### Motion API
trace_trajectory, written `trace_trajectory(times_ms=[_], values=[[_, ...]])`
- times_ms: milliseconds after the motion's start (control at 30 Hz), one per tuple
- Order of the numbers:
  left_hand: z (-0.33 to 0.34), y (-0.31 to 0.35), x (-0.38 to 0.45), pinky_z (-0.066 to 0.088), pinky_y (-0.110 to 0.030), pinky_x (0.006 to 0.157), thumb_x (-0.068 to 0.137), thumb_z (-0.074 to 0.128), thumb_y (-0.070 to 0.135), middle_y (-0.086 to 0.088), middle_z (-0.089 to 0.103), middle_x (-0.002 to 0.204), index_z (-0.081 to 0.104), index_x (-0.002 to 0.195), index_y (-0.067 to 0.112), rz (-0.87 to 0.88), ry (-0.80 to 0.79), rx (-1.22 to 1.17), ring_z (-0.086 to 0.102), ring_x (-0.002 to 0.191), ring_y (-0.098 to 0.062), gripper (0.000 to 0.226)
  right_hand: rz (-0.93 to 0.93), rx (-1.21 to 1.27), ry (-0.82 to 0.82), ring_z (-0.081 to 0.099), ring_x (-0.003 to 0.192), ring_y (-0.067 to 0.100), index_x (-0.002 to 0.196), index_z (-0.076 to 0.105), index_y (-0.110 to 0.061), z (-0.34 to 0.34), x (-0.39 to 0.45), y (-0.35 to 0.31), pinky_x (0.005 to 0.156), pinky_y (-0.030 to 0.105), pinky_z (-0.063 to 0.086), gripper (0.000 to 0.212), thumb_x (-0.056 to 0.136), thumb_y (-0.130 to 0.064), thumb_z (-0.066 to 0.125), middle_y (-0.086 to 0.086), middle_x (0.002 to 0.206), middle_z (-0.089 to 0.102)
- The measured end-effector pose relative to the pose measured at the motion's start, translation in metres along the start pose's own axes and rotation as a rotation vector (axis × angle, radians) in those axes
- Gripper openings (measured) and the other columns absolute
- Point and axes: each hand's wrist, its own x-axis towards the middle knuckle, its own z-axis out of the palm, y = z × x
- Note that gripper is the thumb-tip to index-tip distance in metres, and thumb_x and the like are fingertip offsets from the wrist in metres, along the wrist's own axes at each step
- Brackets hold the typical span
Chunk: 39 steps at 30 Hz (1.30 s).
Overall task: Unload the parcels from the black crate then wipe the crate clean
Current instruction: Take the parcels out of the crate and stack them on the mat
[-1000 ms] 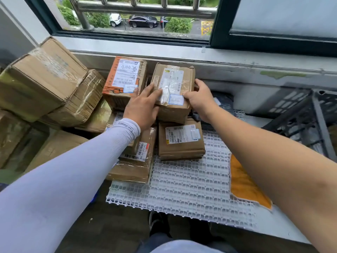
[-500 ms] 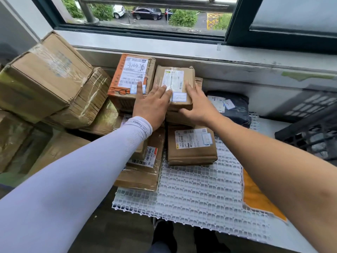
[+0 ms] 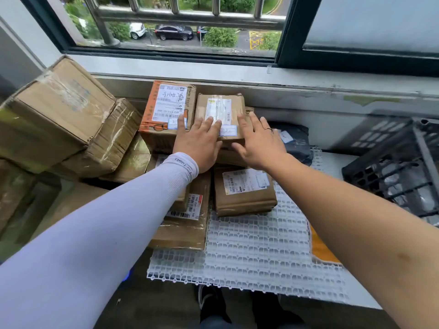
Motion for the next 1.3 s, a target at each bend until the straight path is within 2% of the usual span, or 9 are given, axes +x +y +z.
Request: trace_trajectory(times_ms=[167, 433, 600, 800, 1000, 1300], values=[[-0.01, 0.021, -0.001, 0.002, -0.068, 0.122, 0.108, 0.027, 0.05, -0.002, 0.025, 0.17, 0.022, 0.163, 0.024, 0.067, 0.072, -0.025, 0.021, 0.157, -0.028, 0.06, 0.028, -0.055, 0.012, 0.001, 0.159, 0.031, 0.164, -0.003, -0.035, -0.012, -0.029, 0.011, 0.125, 0.061, 0.011, 0.073, 0.105, -0.062, 0.031, 0.003, 0.173, -0.001], [-0.03, 0.086, -0.018, 0.002, -0.067, 0.122, 0.108, 0.025, 0.054, -0.002, 0.024, 0.17, 0.022, 0.163, 0.025, 0.086, 0.04, -0.123, 0.018, 0.158, -0.026, 0.062, 0.055, -0.073, 0.041, 0.005, 0.158, 0.031, 0.164, -0.001, -0.034, -0.032, -0.07, 0.055, 0.125, 0.059, 0.012, 0.07, 0.105, -0.062, 0.025, 0.005, 0.173, 0.005], [-0.044, 0.15, -0.024, 0.007, -0.066, 0.122, 0.107, 0.022, 0.057, -0.001, 0.026, 0.169, 0.024, 0.162, 0.027, 0.052, 0.034, -0.104, 0.019, 0.157, -0.025, 0.063, 0.033, -0.065, 0.082, 0.006, 0.158, 0.031, 0.165, 0.002, -0.032, -0.046, -0.1, 0.109, 0.125, 0.06, 0.011, 0.07, 0.106, -0.062, 0.025, 0.006, 0.173, 0.008], [-0.055, 0.242, -0.027, 0.006, -0.062, 0.124, 0.107, 0.024, 0.059, -0.002, 0.026, 0.169, 0.026, 0.162, 0.027, -0.021, 0.0, -0.155, 0.02, 0.157, -0.027, 0.063, 0.002, -0.114, 0.047, 0.003, 0.159, 0.031, 0.165, 0.0, -0.03, -0.065, -0.137, 0.189, 0.126, 0.059, 0.007, 0.07, 0.106, -0.062, 0.022, 0.006, 0.173, 0.006], [-0.056, 0.315, -0.032, 0.013, -0.064, 0.122, 0.106, 0.025, 0.059, -0.001, 0.032, 0.167, 0.03, 0.16, 0.026, -0.075, -0.003, -0.177, 0.025, 0.155, -0.023, 0.063, -0.017, -0.127, 0.021, 0.002, 0.159, 0.032, 0.165, -0.001, -0.029, -0.077, -0.165, 0.254, 0.125, 0.06, 0.006, 0.071, 0.106, -0.062, 0.021, 0.007, 0.173, 0.005], [-0.081, 0.382, -0.017, 0.01, -0.063, 0.124, 0.107, 0.025, 0.059, -0.003, 0.027, 0.169, 0.026, 0.162, 0.026, 0.006, -0.022, -0.242, 0.019, 0.157, -0.027, 0.064, 0.082, -0.104, 0.045, 0.002, 0.159, 0.033, 0.165, 0.001, -0.03, -0.093, -0.191, 0.313, 0.126, 0.059, 0.004, 0.071, 0.105, -0.062, 0.021, 0.007, 0.173, 0.006]])
